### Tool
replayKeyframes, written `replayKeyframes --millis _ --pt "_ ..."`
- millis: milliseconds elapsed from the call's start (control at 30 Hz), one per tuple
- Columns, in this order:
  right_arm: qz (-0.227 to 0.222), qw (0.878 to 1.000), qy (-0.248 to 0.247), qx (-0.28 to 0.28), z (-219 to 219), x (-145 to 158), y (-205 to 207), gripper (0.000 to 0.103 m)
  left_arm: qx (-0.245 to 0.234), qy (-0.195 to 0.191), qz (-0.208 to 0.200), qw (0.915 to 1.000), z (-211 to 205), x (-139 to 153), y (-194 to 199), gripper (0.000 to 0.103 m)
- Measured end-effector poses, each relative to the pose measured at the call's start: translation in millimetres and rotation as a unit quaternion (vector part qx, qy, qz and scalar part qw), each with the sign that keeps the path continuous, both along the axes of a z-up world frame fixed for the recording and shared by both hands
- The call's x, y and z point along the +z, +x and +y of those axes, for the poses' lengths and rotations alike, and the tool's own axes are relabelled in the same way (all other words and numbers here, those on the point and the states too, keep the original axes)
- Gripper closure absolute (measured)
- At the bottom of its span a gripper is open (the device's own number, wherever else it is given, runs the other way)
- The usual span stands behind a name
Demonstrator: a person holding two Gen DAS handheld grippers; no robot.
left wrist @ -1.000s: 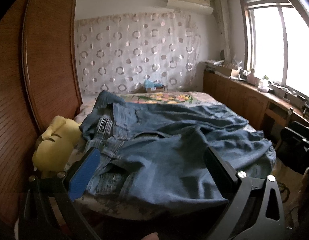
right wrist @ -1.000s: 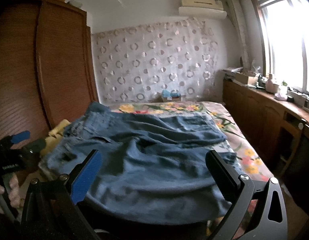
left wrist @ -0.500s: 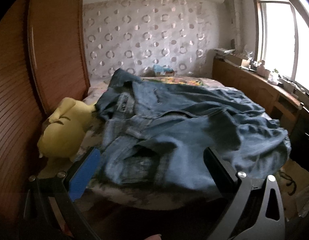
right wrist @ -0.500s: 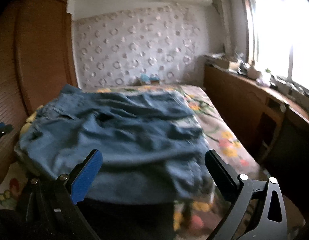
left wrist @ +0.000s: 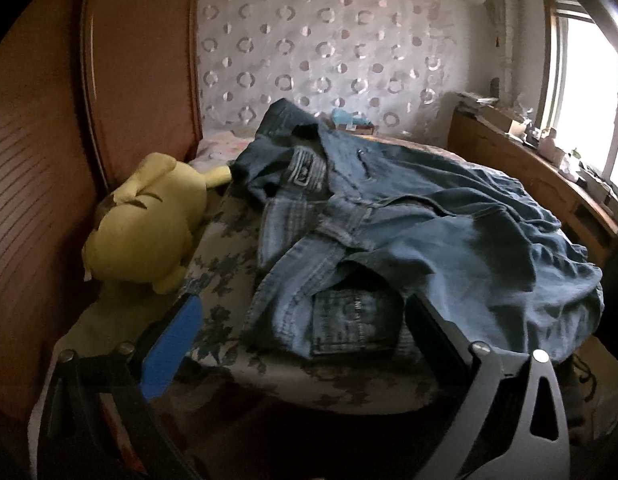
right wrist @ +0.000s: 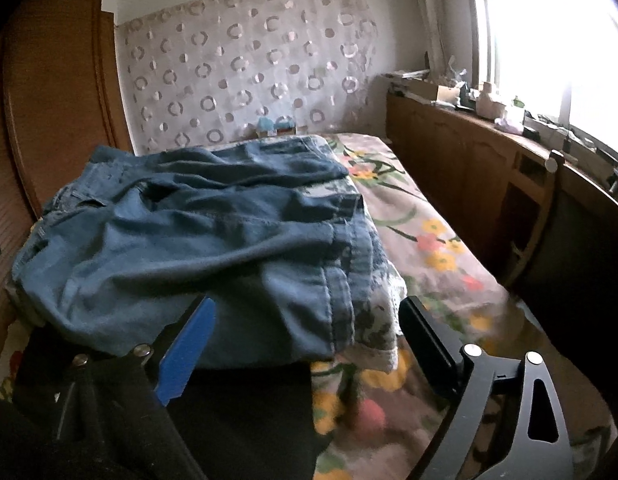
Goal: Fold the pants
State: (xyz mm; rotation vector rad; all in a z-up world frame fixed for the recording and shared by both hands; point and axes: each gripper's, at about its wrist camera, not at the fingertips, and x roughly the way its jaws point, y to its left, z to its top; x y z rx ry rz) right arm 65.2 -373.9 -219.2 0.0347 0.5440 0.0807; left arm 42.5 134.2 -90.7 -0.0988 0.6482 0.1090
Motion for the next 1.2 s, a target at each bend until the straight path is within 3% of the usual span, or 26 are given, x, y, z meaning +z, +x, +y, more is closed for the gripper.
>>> replayKeyframes --millis 133,533,767,933,1033,1100,1200 --pt "0.013 1.000 0.005 -0.009 -6.0 -4.0 0.2 0.015 0.005 -0.002 0.017 0.9998 9.7 -13.7 6.7 0.011" --pt "0.050 0.998 0.029 -0.011 -22.8 -15.7 -0.4 0.035 0.015 -0.003 0.054 0.9984 16.0 -44.4 17.7 0.012" --pt "0.054 0.997 0.055 0.008 -27.8 -17.4 3.9 0.043 0.012 -0.006 0.054 0.9985 16.7 -47.1 18.8 0.013" --pt "0.064 0.996 0.068 0.013 -35.9 -21.3 1.6 0.051 0.004 -0.015 0.051 0.9986 15.9 -48.6 19.9 0.021" --pt "0.066 0.995 0.071 0.017 -40.1 -19.8 -2.7 0.059 0.000 -0.020 0.051 0.9985 16.7 -49.8 20.9 0.024" --pt "0.069 0.995 0.067 0.014 -42.2 -18.1 -5.7 0.084 -0.002 -0.031 0.051 0.9982 18.5 -50.1 21.4 0.028" --pt "0.071 0.995 0.070 0.021 -44.2 -16.3 -7.6 0.095 -0.002 -0.037 0.051 0.9980 20.8 -50.8 22.4 0.030"
